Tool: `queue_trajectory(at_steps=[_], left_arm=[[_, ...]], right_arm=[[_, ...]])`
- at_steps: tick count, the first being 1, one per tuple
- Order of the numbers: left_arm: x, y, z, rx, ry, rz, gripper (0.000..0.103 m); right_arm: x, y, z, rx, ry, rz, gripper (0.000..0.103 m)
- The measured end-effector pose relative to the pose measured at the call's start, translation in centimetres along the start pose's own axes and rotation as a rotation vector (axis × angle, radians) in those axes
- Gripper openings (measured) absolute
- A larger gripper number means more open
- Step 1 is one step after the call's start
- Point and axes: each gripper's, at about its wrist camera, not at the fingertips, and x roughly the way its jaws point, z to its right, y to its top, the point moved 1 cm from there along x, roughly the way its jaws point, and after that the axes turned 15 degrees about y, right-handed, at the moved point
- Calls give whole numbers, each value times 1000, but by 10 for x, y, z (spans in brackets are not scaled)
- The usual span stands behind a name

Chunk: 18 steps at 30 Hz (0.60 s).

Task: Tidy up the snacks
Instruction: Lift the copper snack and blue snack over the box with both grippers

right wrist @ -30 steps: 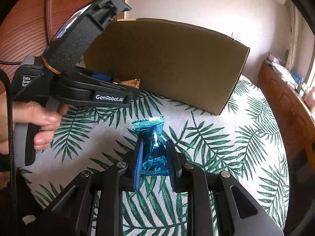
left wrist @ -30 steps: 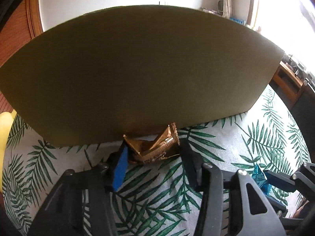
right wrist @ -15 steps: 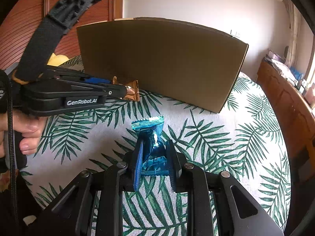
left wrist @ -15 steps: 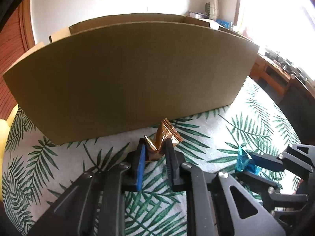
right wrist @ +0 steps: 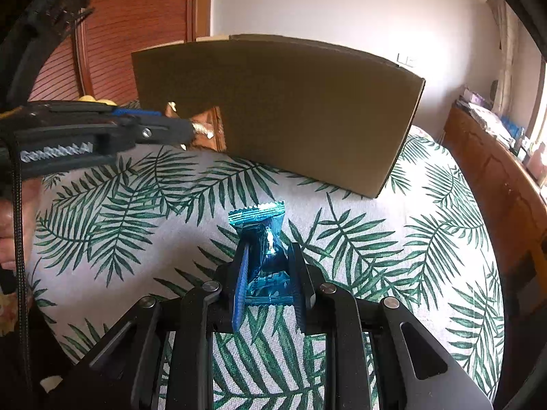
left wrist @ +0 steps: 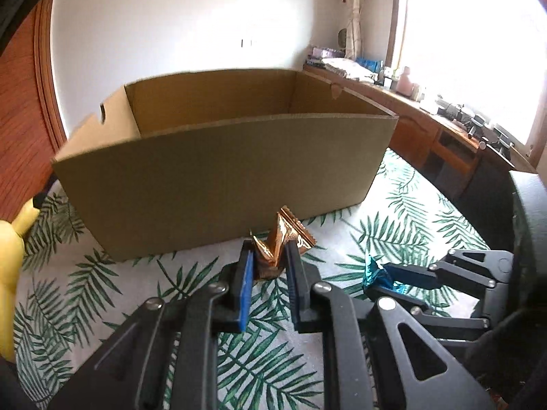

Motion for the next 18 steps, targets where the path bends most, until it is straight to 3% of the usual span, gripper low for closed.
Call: queue_trajectory(at_steps=[7,18], left_arm=[[-22,14,-8,2,-11,52,15],[-35,63,-31,2,29,143,15]], right_arm=[[-16,8,3,17,-6,33,21],[-65,69,0,-27,-2,155,21]])
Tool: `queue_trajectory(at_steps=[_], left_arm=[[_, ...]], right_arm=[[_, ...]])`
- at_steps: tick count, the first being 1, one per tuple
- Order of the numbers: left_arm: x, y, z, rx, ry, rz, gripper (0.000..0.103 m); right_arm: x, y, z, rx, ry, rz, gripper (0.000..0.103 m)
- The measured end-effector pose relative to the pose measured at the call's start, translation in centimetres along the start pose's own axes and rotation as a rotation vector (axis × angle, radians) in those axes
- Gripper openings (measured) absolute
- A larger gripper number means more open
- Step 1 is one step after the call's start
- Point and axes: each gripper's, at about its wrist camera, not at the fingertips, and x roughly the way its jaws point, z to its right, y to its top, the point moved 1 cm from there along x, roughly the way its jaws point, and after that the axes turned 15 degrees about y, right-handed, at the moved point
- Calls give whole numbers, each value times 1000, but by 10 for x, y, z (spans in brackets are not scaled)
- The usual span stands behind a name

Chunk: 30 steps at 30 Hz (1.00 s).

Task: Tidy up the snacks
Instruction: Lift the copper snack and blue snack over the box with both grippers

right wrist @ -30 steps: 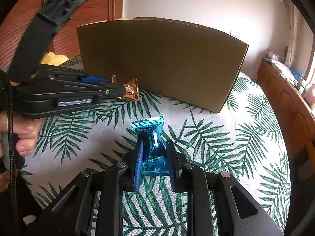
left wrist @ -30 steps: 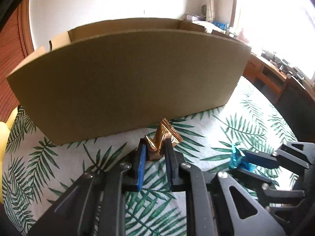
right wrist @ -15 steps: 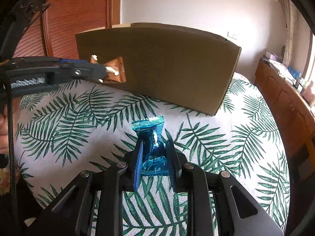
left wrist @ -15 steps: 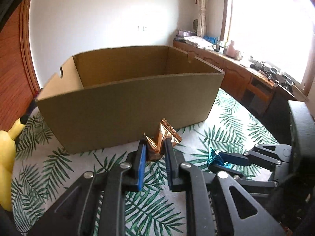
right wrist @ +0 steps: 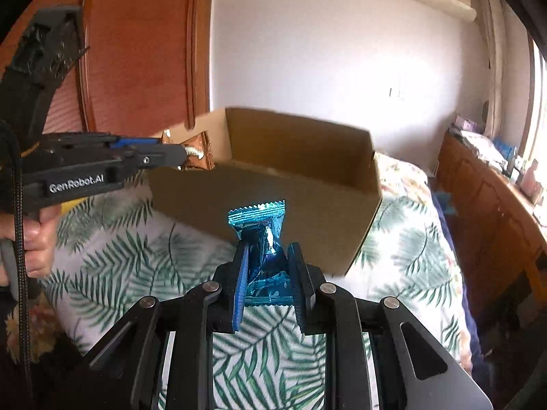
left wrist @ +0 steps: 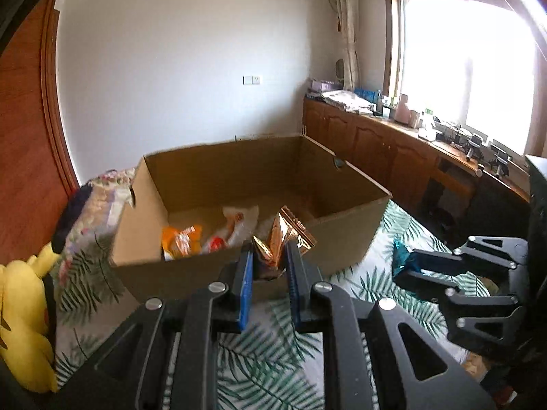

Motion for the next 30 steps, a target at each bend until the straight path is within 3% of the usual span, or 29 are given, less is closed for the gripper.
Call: queue_trajectory(at_steps=[6,15,30], left_arm=[[11,20,-11,-9,21,22,15],[44,34,-30,-62,34,-23,16],[73,26,-34,-60,77,-65,17]], right_arm=[[2,28,12,11,-2,17,21],[20,55,36,51,-16,12,21],[60,81,69,142,-68,-6,21]])
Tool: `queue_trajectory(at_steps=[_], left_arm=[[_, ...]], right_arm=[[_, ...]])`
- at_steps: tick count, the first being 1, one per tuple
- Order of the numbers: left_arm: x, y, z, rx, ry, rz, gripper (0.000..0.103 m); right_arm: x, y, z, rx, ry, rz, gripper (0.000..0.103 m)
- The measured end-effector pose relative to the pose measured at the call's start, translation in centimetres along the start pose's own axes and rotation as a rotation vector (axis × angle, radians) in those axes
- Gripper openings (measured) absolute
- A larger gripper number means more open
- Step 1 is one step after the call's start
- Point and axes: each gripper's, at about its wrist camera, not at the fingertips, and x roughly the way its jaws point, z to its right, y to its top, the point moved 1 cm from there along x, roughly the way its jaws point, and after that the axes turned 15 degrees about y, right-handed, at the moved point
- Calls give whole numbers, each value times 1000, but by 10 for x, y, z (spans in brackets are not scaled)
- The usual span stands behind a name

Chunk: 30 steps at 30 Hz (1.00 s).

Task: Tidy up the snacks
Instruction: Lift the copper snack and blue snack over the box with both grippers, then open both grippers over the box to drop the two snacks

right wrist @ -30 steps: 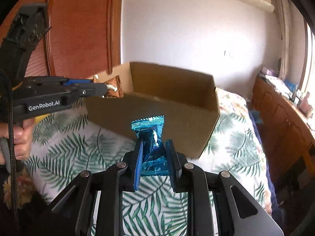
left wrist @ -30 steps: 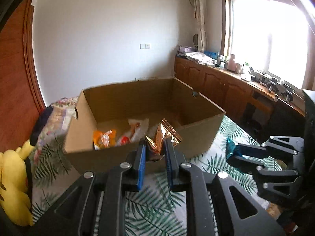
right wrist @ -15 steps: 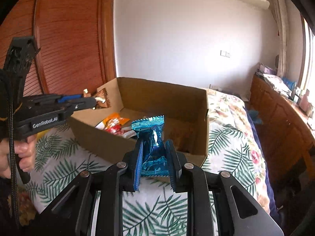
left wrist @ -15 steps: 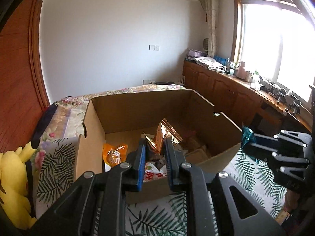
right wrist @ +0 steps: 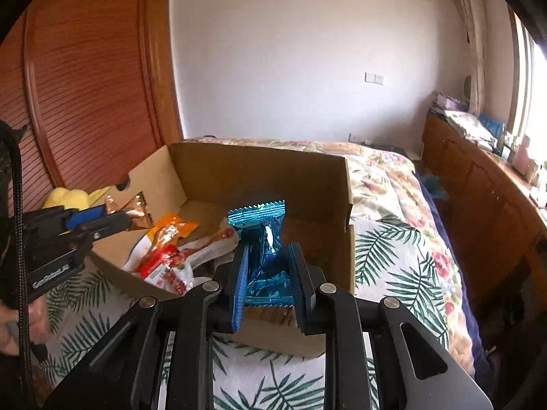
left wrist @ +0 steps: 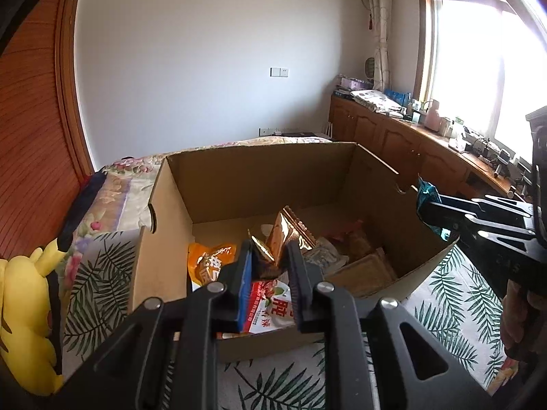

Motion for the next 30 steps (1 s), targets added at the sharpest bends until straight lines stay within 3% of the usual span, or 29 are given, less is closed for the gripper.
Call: queue_trajectory(at_steps=[7,11,19,30], left_arm=[[5,-3,1,6,16,-5,23],[6,-6,1,2,16,-13,41],[-12,-6,5,19,21,30,45],[-52,-7,9,26,16,107,47]], right_arm=[[14,-4,8,19,-15,-15,22],[16,-6,6,20,10,-12,29],[3,-11,-3,28,30,12,29],[-48,-22,-23,52,82,101,29]])
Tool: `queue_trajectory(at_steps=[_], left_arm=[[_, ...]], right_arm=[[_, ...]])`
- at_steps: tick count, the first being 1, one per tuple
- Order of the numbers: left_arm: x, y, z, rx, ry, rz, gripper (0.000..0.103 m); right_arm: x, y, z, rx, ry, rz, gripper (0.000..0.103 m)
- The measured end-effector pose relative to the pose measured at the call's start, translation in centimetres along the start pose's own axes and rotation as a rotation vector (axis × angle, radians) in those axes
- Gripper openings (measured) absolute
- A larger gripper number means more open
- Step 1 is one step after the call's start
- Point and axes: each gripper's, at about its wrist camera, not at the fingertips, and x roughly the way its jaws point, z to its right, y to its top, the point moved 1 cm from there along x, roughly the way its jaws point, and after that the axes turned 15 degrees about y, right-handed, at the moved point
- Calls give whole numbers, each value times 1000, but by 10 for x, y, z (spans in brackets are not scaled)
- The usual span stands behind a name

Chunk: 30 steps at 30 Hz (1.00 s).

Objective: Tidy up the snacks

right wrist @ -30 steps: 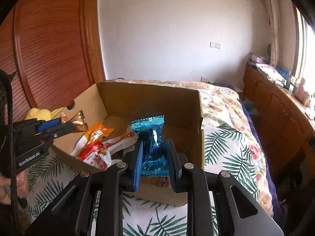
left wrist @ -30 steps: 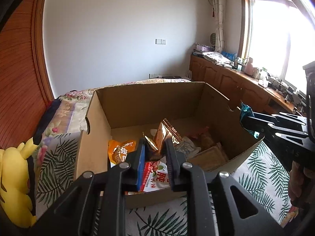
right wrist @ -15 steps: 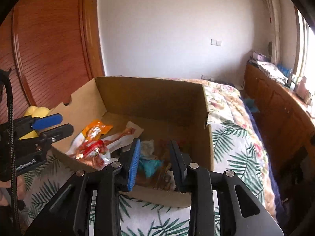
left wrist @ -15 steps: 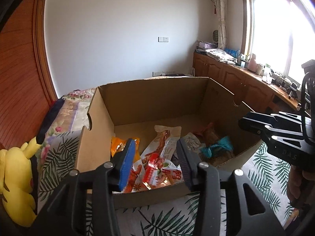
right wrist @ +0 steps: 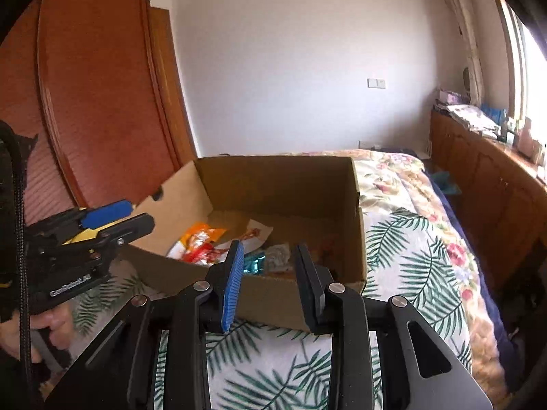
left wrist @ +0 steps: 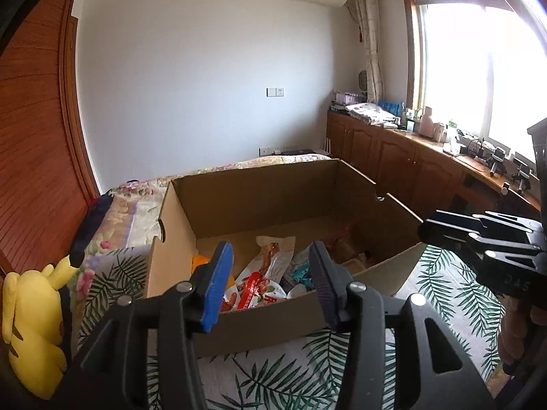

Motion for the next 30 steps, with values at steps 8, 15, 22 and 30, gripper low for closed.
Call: queue_trajectory(at_steps=[8,15,22,30], left_arm=[[-32,-9,9,34,8,44,47],[-61,-18,9,22,20,72,59],[-94,-40,6,7,53,110,75],[-132,-73,6,-19,74,110,93]], right_arm=[[-33,-5,-15,-1,-5,66,29],[-55,-22,-22,-8,-40,79,35],[-69,-51,-24,3,-74,72,66],[-89,-76,-46,-41,-114,81,94]])
